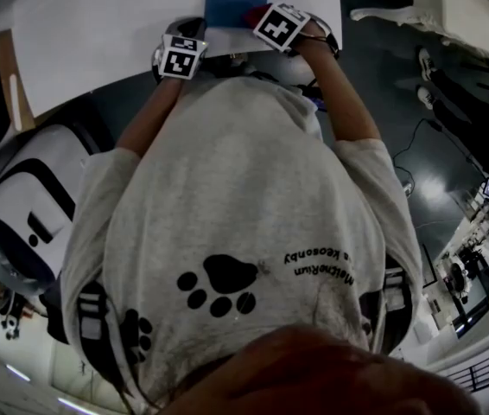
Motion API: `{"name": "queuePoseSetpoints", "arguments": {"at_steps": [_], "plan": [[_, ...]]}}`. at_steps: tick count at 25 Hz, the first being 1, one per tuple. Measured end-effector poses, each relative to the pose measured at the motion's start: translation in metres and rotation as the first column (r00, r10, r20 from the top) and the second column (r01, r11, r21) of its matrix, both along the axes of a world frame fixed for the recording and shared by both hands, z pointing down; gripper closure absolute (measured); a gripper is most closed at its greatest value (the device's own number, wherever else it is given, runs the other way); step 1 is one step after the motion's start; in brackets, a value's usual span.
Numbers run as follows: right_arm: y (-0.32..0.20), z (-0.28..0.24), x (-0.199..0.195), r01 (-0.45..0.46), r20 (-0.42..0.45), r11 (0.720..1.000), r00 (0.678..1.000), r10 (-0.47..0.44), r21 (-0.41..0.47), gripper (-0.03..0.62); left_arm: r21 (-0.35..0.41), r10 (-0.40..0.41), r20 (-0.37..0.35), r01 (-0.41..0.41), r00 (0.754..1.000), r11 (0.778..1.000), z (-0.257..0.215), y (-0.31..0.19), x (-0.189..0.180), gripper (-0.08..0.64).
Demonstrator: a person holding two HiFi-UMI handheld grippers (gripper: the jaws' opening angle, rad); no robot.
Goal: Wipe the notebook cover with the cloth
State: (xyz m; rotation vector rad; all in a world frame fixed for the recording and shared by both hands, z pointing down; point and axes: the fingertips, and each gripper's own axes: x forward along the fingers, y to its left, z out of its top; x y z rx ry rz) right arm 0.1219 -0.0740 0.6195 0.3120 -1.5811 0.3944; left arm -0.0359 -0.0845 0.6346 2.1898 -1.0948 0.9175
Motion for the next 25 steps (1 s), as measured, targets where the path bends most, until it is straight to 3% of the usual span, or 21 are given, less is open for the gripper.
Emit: {"name": "queuePoseSetpoints", "arguments": {"at_steps": [7, 11, 14, 18, 22, 25], "plan": [[0.010, -0.003, 0.028, -0.157, 0.033, 0.987, 0.987, 0.156, 0.028, 0.522, 0.007, -0.022, -0.031, 0.023, 0.999, 1.000, -0.002, 0.000, -0.005, 0.549], [0.001, -0.018, 0.022, -0.342, 0.190, 0.935, 0.928, 0.320, 0.092, 0.522, 0.004, -0.094, -0.098, 0.095, 0.991, 0.996, -0.005, -0.002, -0.014, 0.549], [-0.015, -0.037, 0.018, -0.456, 0.312, 0.873, 0.866, 0.391, 0.171, 0.522, 0.025, -0.132, -0.134, 0.136, 0.982, 0.990, -0.021, -0.007, -0.017, 0.549], [-0.038, -0.065, 0.020, -0.562, 0.439, 0.774, 0.798, 0.413, 0.294, 0.522, 0.086, -0.169, -0.183, 0.187, 0.968, 0.979, -0.054, -0.025, -0.012, 0.549], [-0.062, -0.110, 0.013, -0.653, 0.579, 0.650, 0.722, 0.378, 0.389, 0.522, 0.190, -0.173, -0.218, 0.216, 0.961, 0.958, -0.098, -0.045, -0.010, 0.549], [-0.078, -0.150, 0.010, -0.696, 0.658, 0.545, 0.685, 0.312, 0.467, 0.522, 0.291, -0.157, -0.235, 0.223, 0.959, 0.930, -0.137, -0.059, -0.005, 0.549]]}}
